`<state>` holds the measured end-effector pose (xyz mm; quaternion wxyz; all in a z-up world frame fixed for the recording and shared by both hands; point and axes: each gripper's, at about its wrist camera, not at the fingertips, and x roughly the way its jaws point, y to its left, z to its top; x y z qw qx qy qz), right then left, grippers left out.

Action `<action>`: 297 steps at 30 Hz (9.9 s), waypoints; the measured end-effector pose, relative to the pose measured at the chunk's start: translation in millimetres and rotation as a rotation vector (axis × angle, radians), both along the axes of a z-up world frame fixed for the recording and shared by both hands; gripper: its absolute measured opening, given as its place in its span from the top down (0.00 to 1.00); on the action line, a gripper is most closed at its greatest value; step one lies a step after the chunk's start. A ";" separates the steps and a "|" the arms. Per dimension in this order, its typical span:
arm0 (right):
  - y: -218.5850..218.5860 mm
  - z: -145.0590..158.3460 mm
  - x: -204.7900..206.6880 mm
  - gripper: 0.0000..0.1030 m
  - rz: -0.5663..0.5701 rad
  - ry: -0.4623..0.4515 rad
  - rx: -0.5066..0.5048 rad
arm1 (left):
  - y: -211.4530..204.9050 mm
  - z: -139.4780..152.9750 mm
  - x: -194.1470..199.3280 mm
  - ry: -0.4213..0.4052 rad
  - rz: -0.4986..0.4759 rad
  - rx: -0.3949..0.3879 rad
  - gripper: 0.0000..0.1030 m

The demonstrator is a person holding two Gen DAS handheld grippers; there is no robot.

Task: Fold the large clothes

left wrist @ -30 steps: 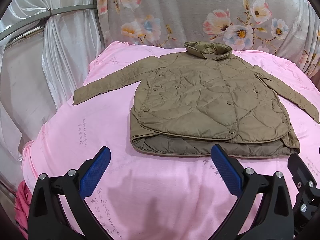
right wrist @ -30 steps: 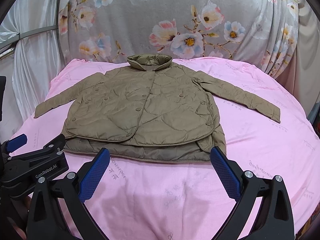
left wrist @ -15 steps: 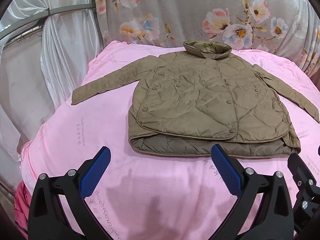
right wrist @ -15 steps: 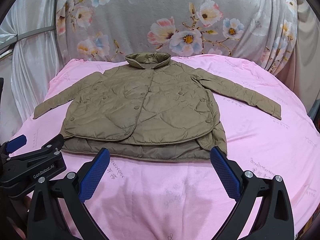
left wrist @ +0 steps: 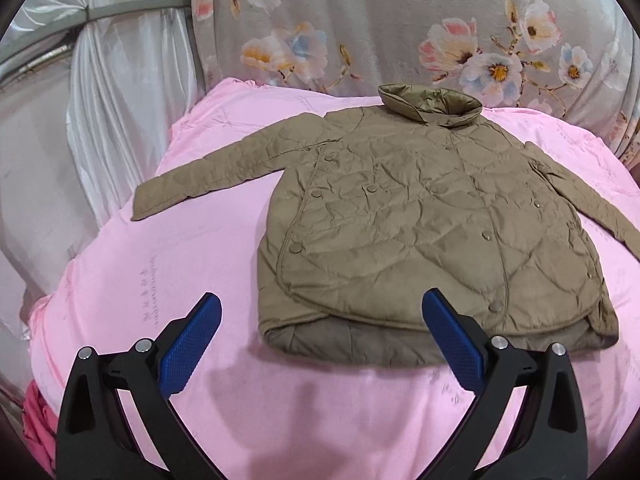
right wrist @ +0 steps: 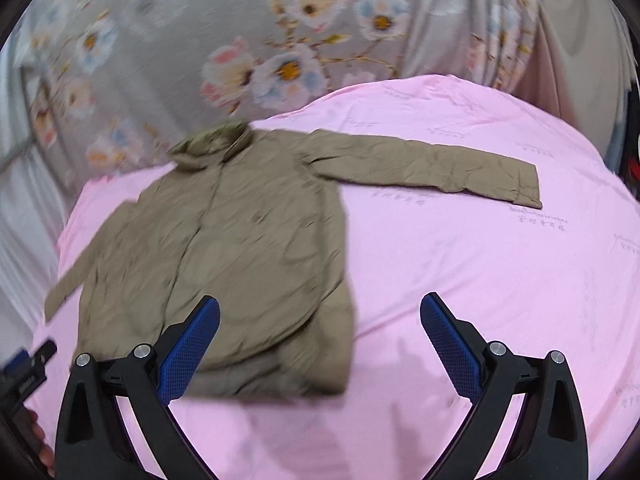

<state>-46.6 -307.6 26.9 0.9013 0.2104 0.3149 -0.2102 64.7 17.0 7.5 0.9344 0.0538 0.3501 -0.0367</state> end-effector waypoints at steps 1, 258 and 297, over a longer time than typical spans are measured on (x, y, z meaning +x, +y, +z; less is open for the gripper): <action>-18.5 -1.0 3.2 0.05 -0.032 -0.010 0.033 | 0.1 -0.2 6.8 0.004 0.003 -0.008 0.05; -19.3 -85.6 296.5 0.98 0.304 0.132 0.018 | -14.1 -63.0 280.1 0.129 -0.012 -0.309 0.91; 68.9 -62.6 274.4 0.57 0.410 0.106 -0.072 | -59.6 -61.5 231.3 0.062 -0.088 -0.057 0.31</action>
